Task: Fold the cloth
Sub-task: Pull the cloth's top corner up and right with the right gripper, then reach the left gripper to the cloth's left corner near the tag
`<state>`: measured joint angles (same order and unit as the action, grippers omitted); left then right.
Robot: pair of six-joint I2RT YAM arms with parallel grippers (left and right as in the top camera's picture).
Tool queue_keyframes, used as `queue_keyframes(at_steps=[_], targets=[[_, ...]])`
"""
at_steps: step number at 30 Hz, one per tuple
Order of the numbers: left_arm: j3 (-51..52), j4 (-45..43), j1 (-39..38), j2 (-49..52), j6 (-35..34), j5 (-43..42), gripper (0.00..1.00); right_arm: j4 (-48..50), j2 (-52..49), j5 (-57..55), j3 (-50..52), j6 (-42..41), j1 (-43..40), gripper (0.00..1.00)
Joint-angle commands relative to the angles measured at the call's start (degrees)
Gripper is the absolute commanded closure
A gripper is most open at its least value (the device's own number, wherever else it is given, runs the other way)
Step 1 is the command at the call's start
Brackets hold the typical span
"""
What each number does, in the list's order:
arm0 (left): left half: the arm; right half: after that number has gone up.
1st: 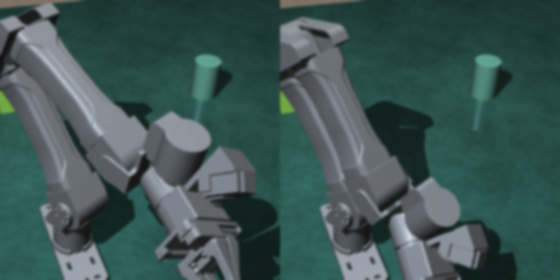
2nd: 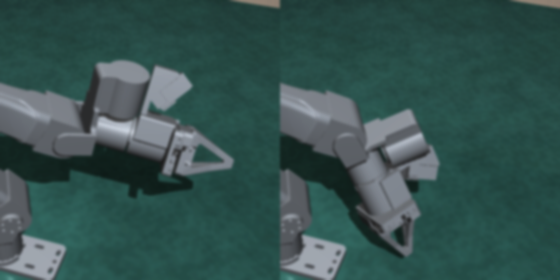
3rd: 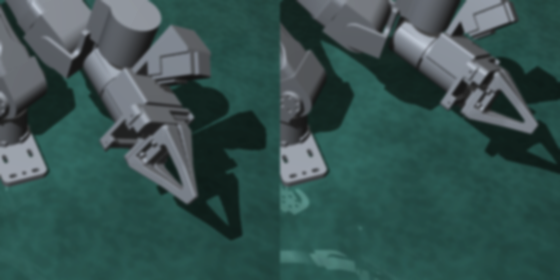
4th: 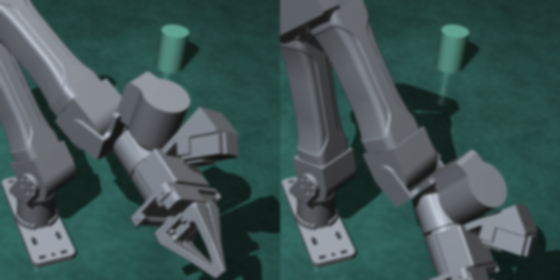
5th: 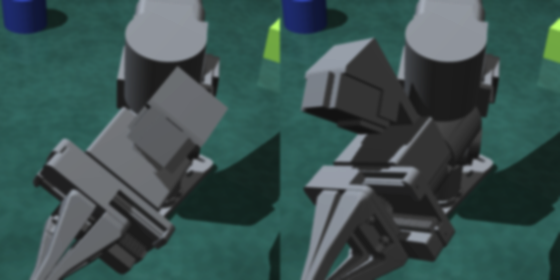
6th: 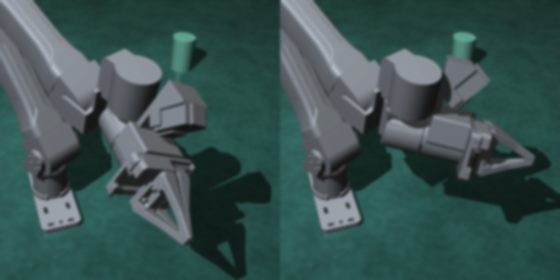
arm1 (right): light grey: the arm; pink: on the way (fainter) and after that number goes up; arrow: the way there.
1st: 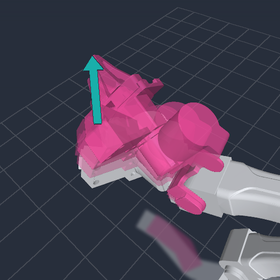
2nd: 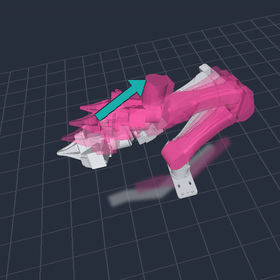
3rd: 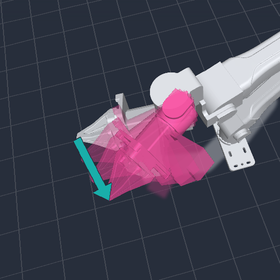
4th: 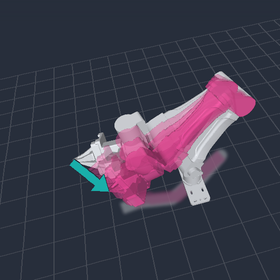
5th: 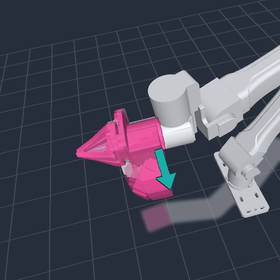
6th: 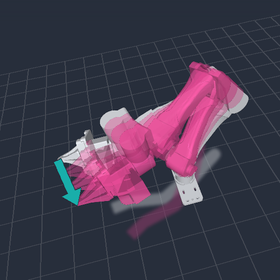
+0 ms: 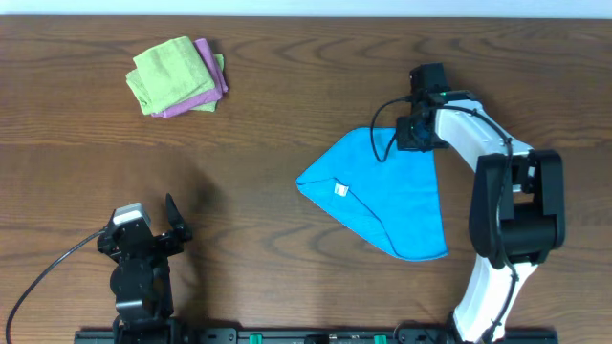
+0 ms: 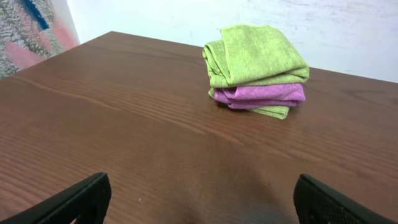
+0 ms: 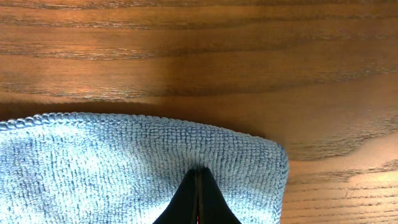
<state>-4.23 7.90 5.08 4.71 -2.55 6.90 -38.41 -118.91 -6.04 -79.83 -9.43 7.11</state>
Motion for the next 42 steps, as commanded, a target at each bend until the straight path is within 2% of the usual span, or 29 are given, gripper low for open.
queue_keyframes(at_steps=[1, 5, 6, 7, 8, 10, 14, 15, 16, 29, 33, 38, 42], targets=[[1.7, 0.8, -0.2, -0.4, 1.1, 1.0, 0.05, -0.3, -3.0, 0.3, -0.1, 0.1, 1.2, 0.99], [1.7, 0.8, -0.2, -0.4, 1.1, 1.0, 0.05, -1.0, -3.0, 0.3, -0.1, 0.1, 1.2, 0.98], [1.7, 0.8, -0.2, -0.4, 1.1, 1.1, 0.05, -1.1, -3.0, 0.3, -0.1, 0.0, 1.2, 0.94], [1.7, 0.7, -0.2, -0.4, 1.2, 1.3, 0.05, -1.2, -3.0, 0.3, -0.1, 0.1, 1.2, 0.8], [1.7, 0.6, -0.2, -0.4, 1.3, 1.2, 0.05, -1.2, -3.0, 0.3, -0.1, 0.0, 1.2, 0.59], [1.7, 0.6, -0.2, -0.4, 1.1, 0.9, 0.05, -1.6, -3.0, 0.3, -0.1, 0.1, 1.2, 0.34], [1.7, 0.8, -0.2, -0.4, -1.4, -6.4, 0.05, -3.7, -2.8, 0.3, -0.1, 0.1, 1.2, 0.25], [1.7, 0.7, -0.2, -0.4, -1.4, -7.6, 0.05, -3.9, -2.6, 0.3, -0.1, 0.1, 1.2, 0.16], [1.7, 0.6, -0.2, -0.4, -1.4, -8.1, 0.05, -4.0, -2.4, 0.2, -0.1, 0.1, 1.2, 0.02], [1.7, -2.0, -0.2, -0.4, -1.4, -10.1, 0.05, -6.0, 3.7, 0.3, -0.1, 0.0, 1.2, 0.01], [1.7, -2.2, -0.2, -0.4, -1.4, -18.9, 0.05, -6.0, 5.4, 1.4, -0.1, -0.4, 1.2, 0.01], [1.7, -4.2, -0.2, -0.4, -1.4, -35.9, 0.05, -6.3, 6.8, 3.1, -0.1, -0.4, 1.2, 0.01], [1.7, -4.1, -0.2, -0.4, -1.4, -45.4, 0.05, -6.4, 8.0, 6.6, -0.1, -0.3, 1.2, 0.01]])
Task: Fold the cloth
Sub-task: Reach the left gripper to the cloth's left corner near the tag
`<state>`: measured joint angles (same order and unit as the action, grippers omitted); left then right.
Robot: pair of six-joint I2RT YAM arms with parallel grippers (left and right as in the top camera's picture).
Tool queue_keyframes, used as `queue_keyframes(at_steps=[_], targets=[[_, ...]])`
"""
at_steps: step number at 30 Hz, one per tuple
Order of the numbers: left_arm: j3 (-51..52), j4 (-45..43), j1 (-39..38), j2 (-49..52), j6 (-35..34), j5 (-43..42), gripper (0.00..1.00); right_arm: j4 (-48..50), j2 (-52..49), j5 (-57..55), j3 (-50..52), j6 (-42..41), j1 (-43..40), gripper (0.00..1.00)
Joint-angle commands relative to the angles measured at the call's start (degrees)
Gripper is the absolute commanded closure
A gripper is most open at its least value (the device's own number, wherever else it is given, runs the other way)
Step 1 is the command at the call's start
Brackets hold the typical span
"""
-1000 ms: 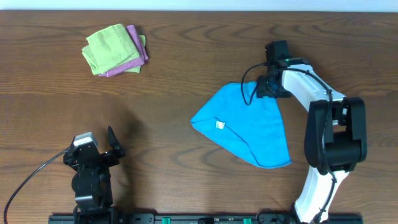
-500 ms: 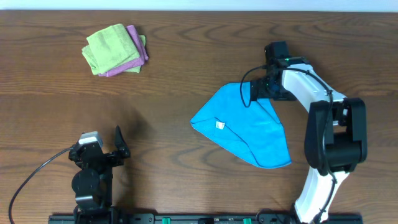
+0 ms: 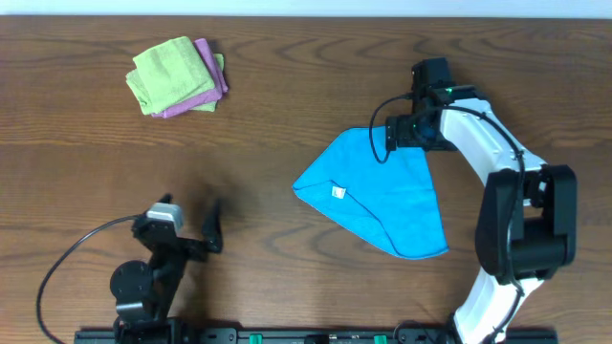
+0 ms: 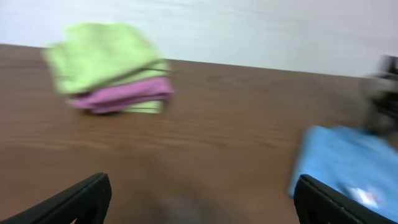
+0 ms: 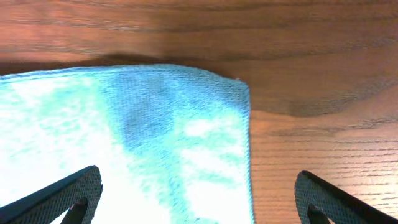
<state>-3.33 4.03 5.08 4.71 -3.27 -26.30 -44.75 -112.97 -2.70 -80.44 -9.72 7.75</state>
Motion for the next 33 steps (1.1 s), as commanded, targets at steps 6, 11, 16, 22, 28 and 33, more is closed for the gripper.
queue_keyframes(at_steps=[6, 11, 16, 22, 28, 33], targets=[[0.8, 1.1, -0.2, -0.4, -0.6, -16.0, 0.05, 0.0, 4.8, 5.9, 0.5, 0.3, 0.6, 0.01], [0.8, 2.6, -0.2, -0.4, -0.6, -18.4, 0.05, 0.2, 7.6, 11.3, 0.5, 1.7, 0.6, 0.01], [0.8, 1.3, -0.2, -0.4, -2.9, -22.0, 0.05, -0.1, 11.8, 12.8, 0.5, 2.7, 1.0, 0.01], [0.8, 1.2, -0.2, -0.4, -10.3, -24.6, 0.05, -0.1, 16.5, 13.2, 0.5, 5.1, 3.1, 0.01], [0.8, -4.5, -0.2, -0.4, -19.4, -24.6, 0.05, -0.3, 19.1, 12.9, 0.5, 5.2, 4.6, 0.01], [0.8, -11.3, -0.8, 0.0, -26.5, -24.4, 0.05, -1.2, 22.3, 10.4, 0.5, 7.1, 4.5, 0.01]])
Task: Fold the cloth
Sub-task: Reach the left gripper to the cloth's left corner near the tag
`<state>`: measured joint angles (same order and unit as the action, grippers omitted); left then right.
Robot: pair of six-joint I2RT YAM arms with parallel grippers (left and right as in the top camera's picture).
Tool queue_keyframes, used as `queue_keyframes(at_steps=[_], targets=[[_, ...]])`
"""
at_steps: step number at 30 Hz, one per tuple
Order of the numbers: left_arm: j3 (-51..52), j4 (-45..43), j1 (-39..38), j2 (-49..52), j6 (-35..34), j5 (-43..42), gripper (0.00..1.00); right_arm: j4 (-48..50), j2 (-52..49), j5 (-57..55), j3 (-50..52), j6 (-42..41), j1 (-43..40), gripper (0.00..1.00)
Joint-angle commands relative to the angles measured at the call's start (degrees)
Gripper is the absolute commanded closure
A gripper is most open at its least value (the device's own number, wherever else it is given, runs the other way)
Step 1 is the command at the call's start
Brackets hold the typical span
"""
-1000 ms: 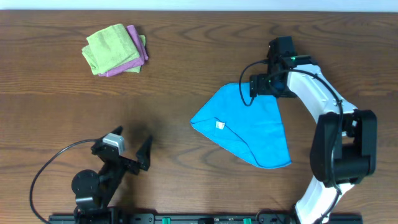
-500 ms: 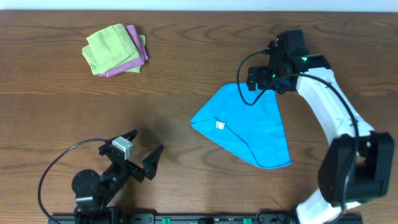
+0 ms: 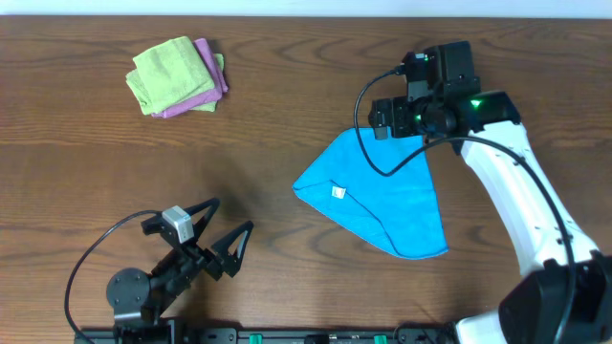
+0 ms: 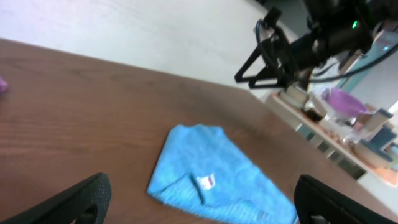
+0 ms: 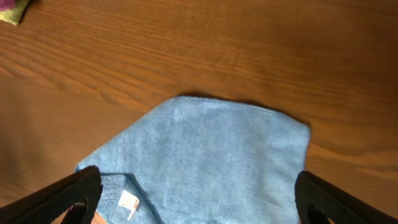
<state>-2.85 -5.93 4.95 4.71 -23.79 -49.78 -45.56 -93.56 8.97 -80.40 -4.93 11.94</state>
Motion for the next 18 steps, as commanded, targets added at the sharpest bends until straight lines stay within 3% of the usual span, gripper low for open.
queue_keyframes(at_steps=[1, 11, 18], targets=[[0.3, -2.2, -1.1, 0.5, -7.4, -0.7, 0.05, -0.6, 3.8, -2.3, 0.5, 2.9, 0.3, 0.01], [-2.4, -11.0, -7.7, 15.5, -10.9, 1.9, 0.05, -2.8, 9.6, -7.0, 0.5, 2.9, -3.5, 0.01], [-15.3, -10.8, -13.7, 36.0, -3.1, 1.9, 0.05, -5.1, 10.9, -8.2, 0.4, 2.9, -5.3, 0.01]])
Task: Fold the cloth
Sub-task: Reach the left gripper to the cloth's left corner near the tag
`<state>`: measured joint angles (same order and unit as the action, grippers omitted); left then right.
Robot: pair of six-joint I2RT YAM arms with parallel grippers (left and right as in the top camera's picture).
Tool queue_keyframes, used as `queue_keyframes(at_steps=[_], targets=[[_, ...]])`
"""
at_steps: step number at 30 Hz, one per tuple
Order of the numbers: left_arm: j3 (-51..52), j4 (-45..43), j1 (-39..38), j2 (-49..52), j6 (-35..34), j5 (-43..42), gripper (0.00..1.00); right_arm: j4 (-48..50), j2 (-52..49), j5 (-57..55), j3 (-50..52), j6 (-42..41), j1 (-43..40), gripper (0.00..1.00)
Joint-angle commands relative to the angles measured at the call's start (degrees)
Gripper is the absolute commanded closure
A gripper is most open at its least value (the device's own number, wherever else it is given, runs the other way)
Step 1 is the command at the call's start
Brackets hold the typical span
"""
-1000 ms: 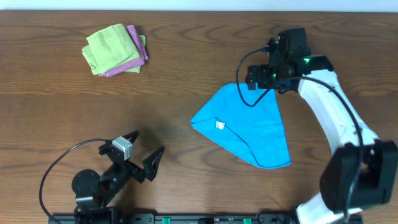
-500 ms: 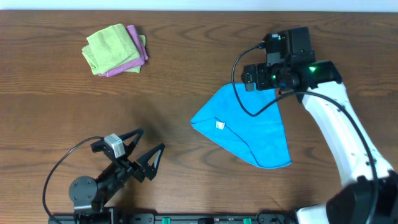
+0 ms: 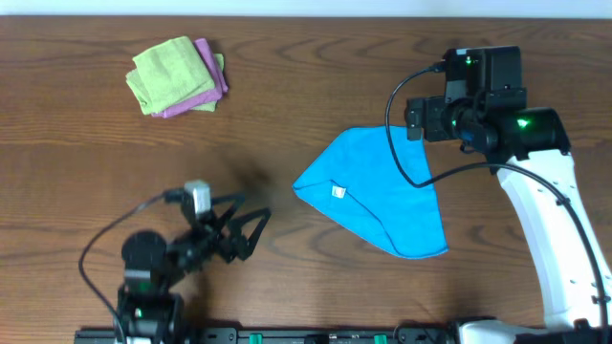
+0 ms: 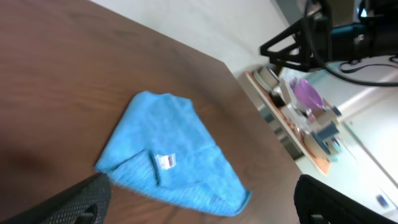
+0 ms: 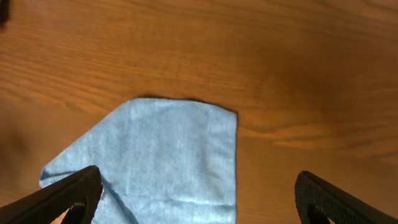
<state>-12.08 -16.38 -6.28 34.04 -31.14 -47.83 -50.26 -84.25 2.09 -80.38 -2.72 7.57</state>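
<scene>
The blue cloth [image 3: 382, 191] lies flat on the wooden table, folded into a rough triangle with a white tag [image 3: 339, 191] on top. It also shows in the left wrist view [image 4: 168, 162] and the right wrist view [image 5: 161, 155]. My right gripper [image 3: 417, 119] hangs open, high over the cloth's far corner, with nothing between its fingers [image 5: 198, 202]. My left gripper [image 3: 251, 231] is open near the table's front, pointing toward the cloth from its left [image 4: 199, 202], well apart from it.
A stack of folded green and pink cloths [image 3: 177, 76] sits at the far left of the table. Black cables trail from both arms. Beyond the table's right edge, a shelf with small items [image 4: 298, 99] shows in the left wrist view.
My right gripper has moved up and to the right, away from the cloth's far corner. My left gripper has shifted right and turned further toward the cloth. Both remain open; the cloth lies unchanged.
My right gripper was first shut on the cloth's far corner at the table, while the left faced the green and pink stack. Then the right was open just above the released corner. Since then it stood higher each time, and the left gripper turned toward the blue cloth.
</scene>
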Motion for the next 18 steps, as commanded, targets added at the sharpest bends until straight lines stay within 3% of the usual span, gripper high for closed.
queue_keyframes(at_steps=[1, 8, 13, 18], targets=[[-7.6, -0.3, -3.5, 9.6, 4.4, 0.0, 0.05, -0.6, 2.0, -1.8, 0.4, 0.7, -1.2, 0.01], [-20.3, -0.4, -12.8, 31.5, 7.0, 0.1, 0.05, -2.7, 6.9, -7.7, 0.4, 2.2, -5.9, 0.01], [-30.4, 0.3, -17.1, 43.2, 8.1, 0.0, 0.05, -3.5, 9.9, -6.1, 0.4, 2.2, -12.7, 0.01], [-41.0, 8.5, -19.3, 51.8, 13.5, 0.0, 0.04, -4.8, 10.9, -3.6, 0.4, 1.9, -16.2, 0.04]])
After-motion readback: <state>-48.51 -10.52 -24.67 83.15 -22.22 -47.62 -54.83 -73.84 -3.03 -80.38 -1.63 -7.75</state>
